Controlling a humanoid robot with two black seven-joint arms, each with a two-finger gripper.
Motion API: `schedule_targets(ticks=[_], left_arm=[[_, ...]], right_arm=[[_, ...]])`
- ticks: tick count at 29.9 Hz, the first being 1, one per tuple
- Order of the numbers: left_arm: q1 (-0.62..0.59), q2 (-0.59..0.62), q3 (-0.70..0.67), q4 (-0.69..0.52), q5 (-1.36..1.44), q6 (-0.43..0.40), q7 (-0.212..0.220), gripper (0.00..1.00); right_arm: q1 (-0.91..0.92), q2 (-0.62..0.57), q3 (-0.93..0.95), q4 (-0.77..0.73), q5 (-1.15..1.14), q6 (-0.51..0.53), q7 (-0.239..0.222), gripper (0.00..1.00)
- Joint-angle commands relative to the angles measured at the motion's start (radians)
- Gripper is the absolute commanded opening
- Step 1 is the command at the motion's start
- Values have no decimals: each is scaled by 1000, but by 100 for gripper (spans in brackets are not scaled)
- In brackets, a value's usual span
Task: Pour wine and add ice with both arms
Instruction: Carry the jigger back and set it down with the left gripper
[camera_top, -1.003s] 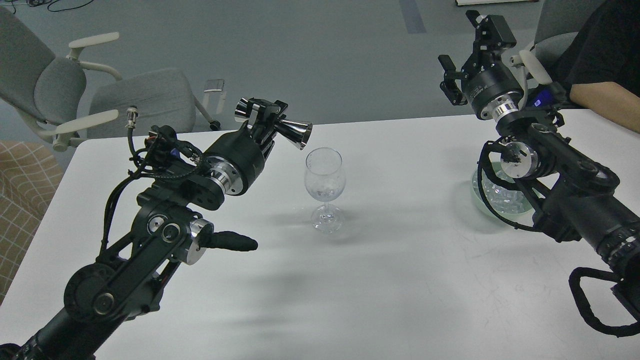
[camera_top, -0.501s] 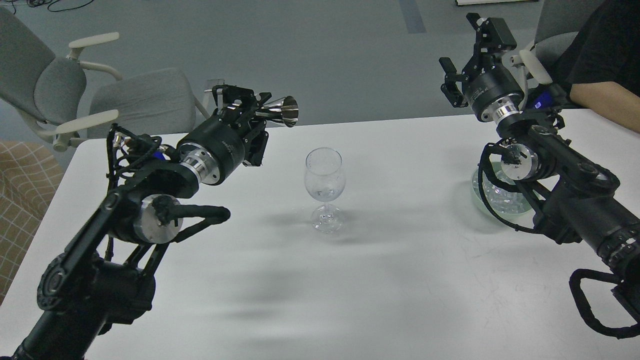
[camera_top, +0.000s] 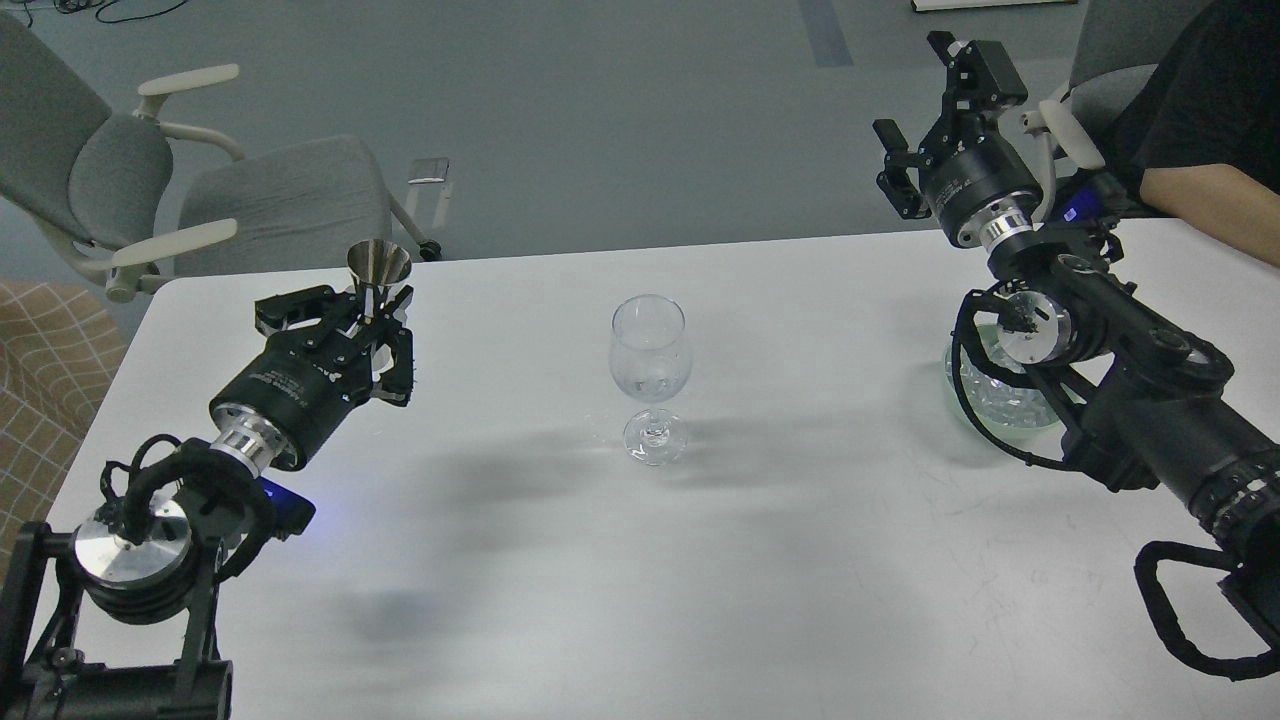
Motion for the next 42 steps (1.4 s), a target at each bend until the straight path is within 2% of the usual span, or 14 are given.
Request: schedule_targets(ticks=[1,8,11,14,16,20,21,22,28,38,42], left_arm=[[70,-49,-39,53,0,-88,0,0],[85,-56,-63,210,-2,-211,0,3],[84,-56,-65,253,-2,-226,0,6],[78,-54,-66,315,-2,-248,-25,9],[73,-54,-67,336,-2,-265,-27,11],[70,-53,-66,344,-2,-268,-28,14],[70,-53,-67,349,-2,-268,-28,17],[70,-53,-67,359,-2,-268,-28,25],[67,-53,-67,370,-2,-268,-28,42],[59,-51,-63,384,0,-268,-28,48],[59,-48,-63,384,0,-268,-28,58]], right_arm=[[0,-3,0,1,0,-2,0,100],[-2,-4,0,1,0,0,0,100],[-2,-1,0,1,0,0,0,100],[-2,-3,0,0,0,0,0,100],[-2,-3,0,0,0,0,0,100],[-2,-6,0,0,0,0,0,100],[-2,-6,0,0,0,0,0,100],[-2,-7,0,0,0,0,0,100],[-2,-6,0,0,0,0,0,100],[-2,-6,0,0,0,0,0,100],[-2,-4,0,0,0,0,0,100]])
